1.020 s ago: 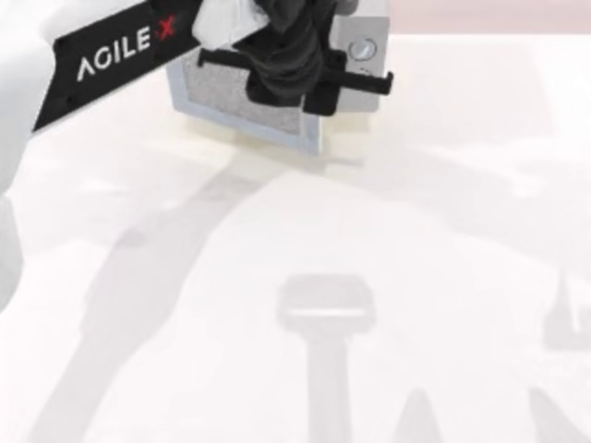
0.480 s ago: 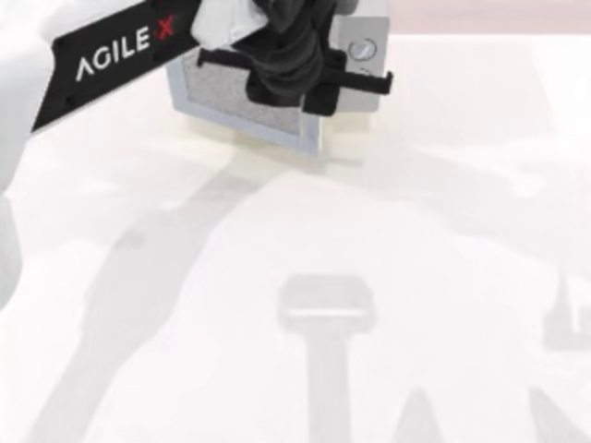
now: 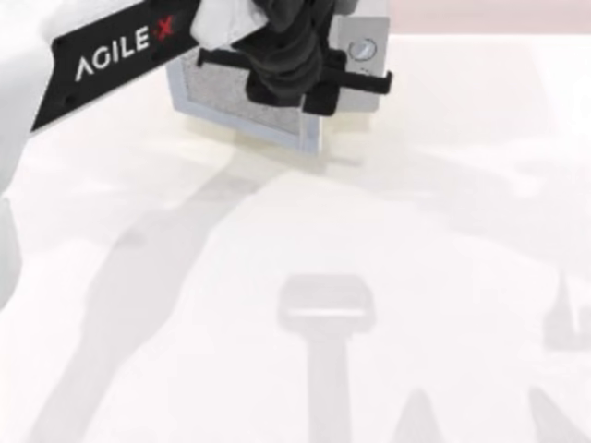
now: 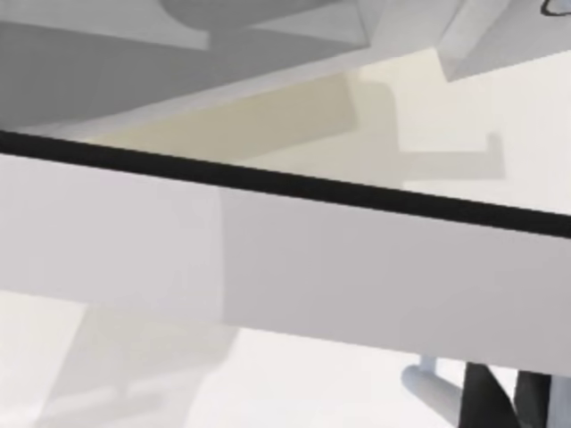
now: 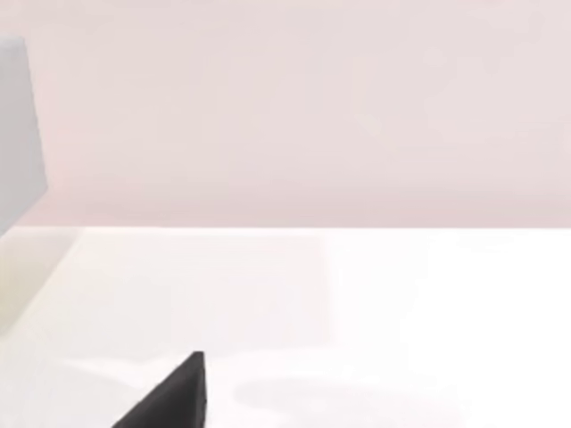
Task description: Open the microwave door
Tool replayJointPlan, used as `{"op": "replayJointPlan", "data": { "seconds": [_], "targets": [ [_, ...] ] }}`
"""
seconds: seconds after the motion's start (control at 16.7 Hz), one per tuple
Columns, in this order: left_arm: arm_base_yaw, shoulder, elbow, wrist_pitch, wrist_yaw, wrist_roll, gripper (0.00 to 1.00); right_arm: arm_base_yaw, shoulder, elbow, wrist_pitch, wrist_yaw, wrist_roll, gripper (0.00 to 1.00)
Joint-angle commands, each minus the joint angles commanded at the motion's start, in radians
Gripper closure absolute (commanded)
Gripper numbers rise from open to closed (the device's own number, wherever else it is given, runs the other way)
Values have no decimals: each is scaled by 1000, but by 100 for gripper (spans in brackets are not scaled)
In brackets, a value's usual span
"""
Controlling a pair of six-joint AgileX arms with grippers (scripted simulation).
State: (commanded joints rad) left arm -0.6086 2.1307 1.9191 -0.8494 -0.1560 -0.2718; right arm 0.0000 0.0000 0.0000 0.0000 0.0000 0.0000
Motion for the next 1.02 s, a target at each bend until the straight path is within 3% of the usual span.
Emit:
{"op": "replayJointPlan", "data": {
  "seconds": [0.42, 1.02],
  "targets": [
    [-6, 3, -7, 1, 7, -1, 100, 0, 0, 0, 0, 0, 0, 0],
    [24, -98, -150, 67, 67, 120, 100, 0, 0, 0, 0, 0, 0, 0]
  ]
}}
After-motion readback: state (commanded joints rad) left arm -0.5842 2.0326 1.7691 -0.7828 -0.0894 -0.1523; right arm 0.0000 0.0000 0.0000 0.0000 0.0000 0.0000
